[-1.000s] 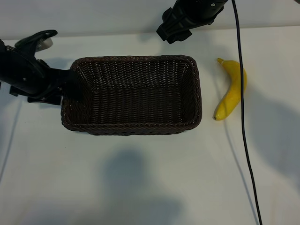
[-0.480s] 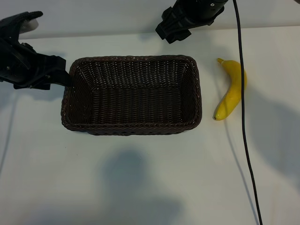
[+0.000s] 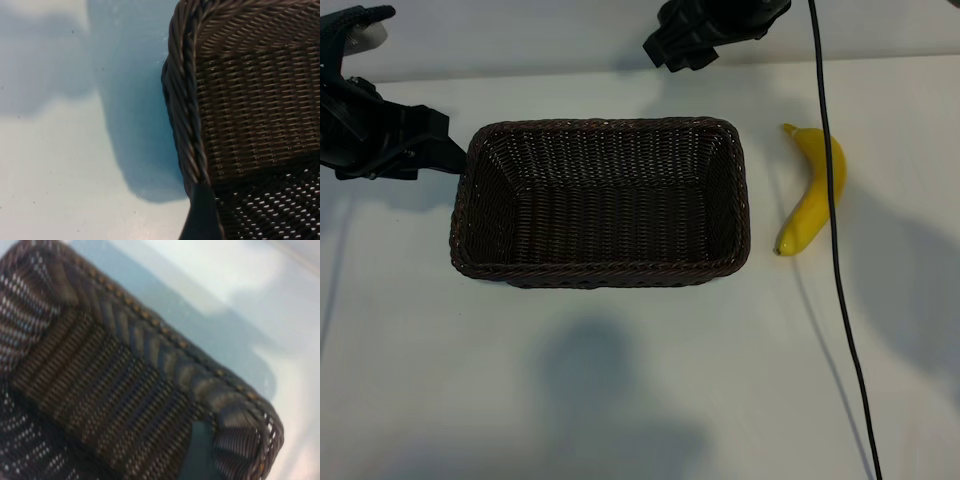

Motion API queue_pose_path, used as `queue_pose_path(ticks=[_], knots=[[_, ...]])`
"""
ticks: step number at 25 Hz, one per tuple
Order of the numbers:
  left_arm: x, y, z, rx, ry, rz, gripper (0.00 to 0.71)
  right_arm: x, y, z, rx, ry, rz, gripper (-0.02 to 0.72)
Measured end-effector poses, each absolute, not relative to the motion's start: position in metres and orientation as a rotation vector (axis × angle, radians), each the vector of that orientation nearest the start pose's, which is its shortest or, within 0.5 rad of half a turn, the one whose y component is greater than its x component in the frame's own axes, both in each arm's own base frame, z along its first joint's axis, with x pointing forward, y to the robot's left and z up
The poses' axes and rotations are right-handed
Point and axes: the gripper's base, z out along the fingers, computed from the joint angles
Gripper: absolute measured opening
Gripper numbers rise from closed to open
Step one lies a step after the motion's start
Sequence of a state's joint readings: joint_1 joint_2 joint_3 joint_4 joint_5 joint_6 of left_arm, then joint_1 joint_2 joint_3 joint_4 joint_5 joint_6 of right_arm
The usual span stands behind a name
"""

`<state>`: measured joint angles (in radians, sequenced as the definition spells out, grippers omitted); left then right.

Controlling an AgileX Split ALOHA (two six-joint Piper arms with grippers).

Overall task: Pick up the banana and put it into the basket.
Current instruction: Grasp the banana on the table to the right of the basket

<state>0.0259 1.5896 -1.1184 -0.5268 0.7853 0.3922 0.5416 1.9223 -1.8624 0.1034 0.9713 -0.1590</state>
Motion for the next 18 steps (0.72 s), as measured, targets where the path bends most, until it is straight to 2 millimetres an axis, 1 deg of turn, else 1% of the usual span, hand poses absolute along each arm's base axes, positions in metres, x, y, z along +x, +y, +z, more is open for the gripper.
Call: queue_pose_path(ticks=[2,5,9,11,15,18], knots=[[0.324,-0.024,0.256,0.087,2.628,-0.475,0.596,0.370,0.229,0.329,-0.819,2.417,0.258,0.593],[0.323,-0.024,0.256,0.088,2.631,-0.477,0.596,0.371,0.218,0.326,-0.780,2.485,0.151,0.592],[0.323,-0.024,0.256,0.088,2.632,-0.478,0.596,0.379,0.190,0.324,-0.674,2.564,-0.104,0.593],[0.323,-0.024,0.256,0.088,2.632,-0.478,0.596,0.381,0.176,0.323,-0.634,2.599,-0.186,0.592],[0.323,-0.024,0.256,0.088,2.632,-0.478,0.596,0.388,0.157,0.321,-0.559,2.644,-0.201,0.592],[0.323,-0.024,0.256,0.088,2.632,-0.478,0.596,0.391,0.144,0.313,-0.520,2.691,-0.177,0.592]])
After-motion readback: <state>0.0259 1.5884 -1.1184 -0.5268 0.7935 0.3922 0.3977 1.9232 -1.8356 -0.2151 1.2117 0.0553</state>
